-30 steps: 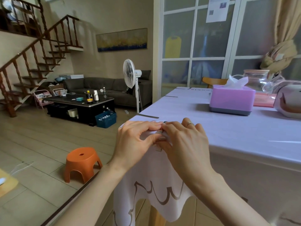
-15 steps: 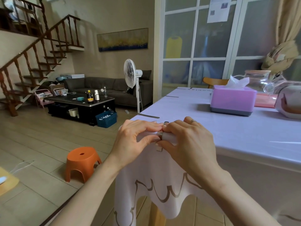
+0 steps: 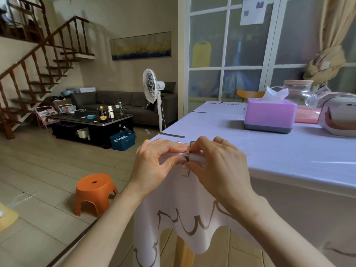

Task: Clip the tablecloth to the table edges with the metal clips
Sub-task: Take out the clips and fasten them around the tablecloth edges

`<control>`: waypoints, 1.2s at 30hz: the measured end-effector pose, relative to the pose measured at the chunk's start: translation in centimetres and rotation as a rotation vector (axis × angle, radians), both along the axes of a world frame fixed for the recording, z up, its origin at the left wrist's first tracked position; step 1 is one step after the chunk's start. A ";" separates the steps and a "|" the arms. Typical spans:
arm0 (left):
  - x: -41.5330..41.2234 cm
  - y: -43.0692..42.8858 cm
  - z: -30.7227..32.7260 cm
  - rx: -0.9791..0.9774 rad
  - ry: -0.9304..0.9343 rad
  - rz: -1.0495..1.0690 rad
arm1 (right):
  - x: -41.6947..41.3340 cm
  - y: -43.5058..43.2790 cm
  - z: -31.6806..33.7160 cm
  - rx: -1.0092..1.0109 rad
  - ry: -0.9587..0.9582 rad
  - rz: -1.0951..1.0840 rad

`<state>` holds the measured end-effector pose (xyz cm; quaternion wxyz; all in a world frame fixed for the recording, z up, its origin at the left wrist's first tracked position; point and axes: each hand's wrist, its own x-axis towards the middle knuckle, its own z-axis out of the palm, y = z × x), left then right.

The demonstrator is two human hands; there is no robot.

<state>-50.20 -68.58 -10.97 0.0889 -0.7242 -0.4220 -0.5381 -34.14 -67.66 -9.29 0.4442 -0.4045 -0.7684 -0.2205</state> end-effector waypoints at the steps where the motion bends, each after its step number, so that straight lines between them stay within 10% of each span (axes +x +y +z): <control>1: 0.0 0.0 0.0 0.001 0.007 0.004 | -0.1 0.0 0.0 0.004 0.001 -0.006; 19: 0.8 -1.0 2.1 -0.189 0.105 0.111 | 4.1 -1.3 1.7 -0.246 -0.232 0.173; 36: 23.7 3.8 6.1 -0.427 0.715 -0.191 | 29.1 2.0 6.8 -0.492 -0.164 -0.454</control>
